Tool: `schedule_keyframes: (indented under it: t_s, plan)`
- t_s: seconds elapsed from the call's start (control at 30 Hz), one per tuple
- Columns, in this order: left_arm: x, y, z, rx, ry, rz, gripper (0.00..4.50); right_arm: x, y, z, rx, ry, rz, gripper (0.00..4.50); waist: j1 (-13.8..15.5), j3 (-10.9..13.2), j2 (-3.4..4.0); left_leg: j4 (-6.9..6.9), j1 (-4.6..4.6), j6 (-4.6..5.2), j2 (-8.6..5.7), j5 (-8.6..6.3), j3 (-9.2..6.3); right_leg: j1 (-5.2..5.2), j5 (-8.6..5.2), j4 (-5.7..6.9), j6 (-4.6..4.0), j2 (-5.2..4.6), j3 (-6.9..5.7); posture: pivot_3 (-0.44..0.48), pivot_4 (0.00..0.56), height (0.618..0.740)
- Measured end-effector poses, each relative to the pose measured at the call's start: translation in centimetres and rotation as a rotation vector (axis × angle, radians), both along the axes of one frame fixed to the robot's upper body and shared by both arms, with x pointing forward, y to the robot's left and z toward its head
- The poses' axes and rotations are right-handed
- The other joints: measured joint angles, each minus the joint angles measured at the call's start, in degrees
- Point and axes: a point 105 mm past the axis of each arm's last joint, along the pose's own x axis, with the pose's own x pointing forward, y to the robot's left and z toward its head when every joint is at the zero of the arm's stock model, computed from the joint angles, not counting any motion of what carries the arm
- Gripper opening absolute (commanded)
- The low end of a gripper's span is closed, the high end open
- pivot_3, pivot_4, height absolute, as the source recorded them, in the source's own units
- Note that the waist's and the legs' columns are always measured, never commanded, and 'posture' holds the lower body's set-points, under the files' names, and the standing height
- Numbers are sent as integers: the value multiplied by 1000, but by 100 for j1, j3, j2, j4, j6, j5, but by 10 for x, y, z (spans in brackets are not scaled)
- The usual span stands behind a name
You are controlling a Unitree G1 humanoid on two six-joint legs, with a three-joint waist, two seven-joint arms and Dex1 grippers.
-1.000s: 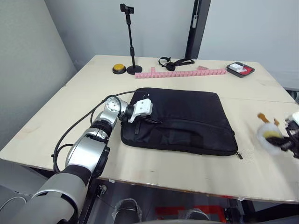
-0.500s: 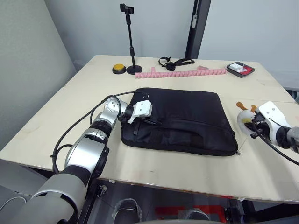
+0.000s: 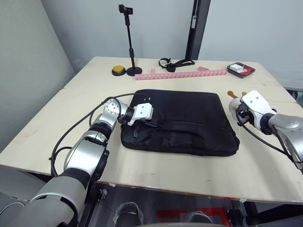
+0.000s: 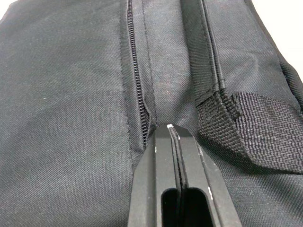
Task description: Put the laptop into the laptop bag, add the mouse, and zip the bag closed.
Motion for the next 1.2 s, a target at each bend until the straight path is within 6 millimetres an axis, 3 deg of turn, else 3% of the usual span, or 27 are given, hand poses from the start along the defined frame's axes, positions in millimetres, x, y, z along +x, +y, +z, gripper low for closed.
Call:
schedule_keyframes:
  t_s: [0.23,0.33,0.67,0.8,0.9,1.0,1.1,1.2]
  plan:
    - [-1,0,0,0,-6,-6,0,-2,-10,-16,-114,96,-96,36,11,0,1,-17,9,-2,-1,0,5,1,-1,-5,1,1,2,0,150,739]
    - [-1,-2,-1,-2,-4,-10,0,-15,-22,-18,-175,173,-109,36,37,0,0,-32,19,-3,-1,0,7,10,-3,-17,4,0,2,0,150,739]
    - [-2,-3,-1,-3,-7,-15,0,-44,-36,-29,-277,322,-65,36,50,-1,1,-44,25,-3,0,0,15,12,-6,-25,9,-1,5,0,150,739]
    - [-2,-2,-1,-1,-8,-14,0,-32,-27,-18,-286,251,-41,36,36,-2,2,-43,25,-3,0,0,17,11,-6,-23,9,-1,6,0,150,739]
    - [-3,1,-1,7,-9,-19,0,-10,-8,-6,-265,163,-7,36,-4,-4,3,-43,26,-4,1,0,18,10,-5,-20,8,0,7,0,150,739]
    - [-8,1,-4,18,-5,-59,0,6,7,-10,-285,137,30,36,1,-5,4,-45,21,-4,0,0,17,8,-6,-20,6,-2,2,0,150,739]
    - [-11,3,-5,27,-11,-80,0,19,9,-15,-297,132,19,36,-11,-5,4,-49,20,-5,0,-1,22,7,-7,-25,4,-1,2,0,150,739]
    - [-11,6,-5,36,-17,-87,0,32,11,-8,-330,89,6,36,-60,-5,5,-54,22,-7,2,-1,23,6,-7,-24,4,1,1,0,150,739]
